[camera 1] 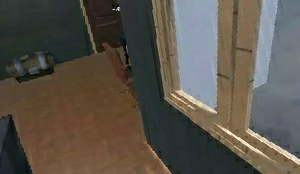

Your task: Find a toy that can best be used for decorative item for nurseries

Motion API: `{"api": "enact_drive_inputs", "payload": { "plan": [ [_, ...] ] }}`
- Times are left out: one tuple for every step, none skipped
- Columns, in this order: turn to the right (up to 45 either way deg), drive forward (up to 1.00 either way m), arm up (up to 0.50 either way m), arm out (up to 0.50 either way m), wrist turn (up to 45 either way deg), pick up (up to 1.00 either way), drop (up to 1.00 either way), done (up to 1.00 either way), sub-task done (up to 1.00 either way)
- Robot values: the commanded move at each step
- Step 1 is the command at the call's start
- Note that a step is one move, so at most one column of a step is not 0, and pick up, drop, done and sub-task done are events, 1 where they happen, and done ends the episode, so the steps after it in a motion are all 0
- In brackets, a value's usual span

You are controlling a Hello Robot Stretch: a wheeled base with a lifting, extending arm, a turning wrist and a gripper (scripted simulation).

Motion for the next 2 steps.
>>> {"api": "enact_drive_inputs", "payload": {
  "plan": [
    [0.0, 0.5, 0.0, 0.0, 0.0, 0.0, 0.0, 0.0, 0.0],
    [-21.0, 0.0, 0.0, 0.0, 0.0, 0.0, 0.0, 0.0, 0.0]
  ]
}}
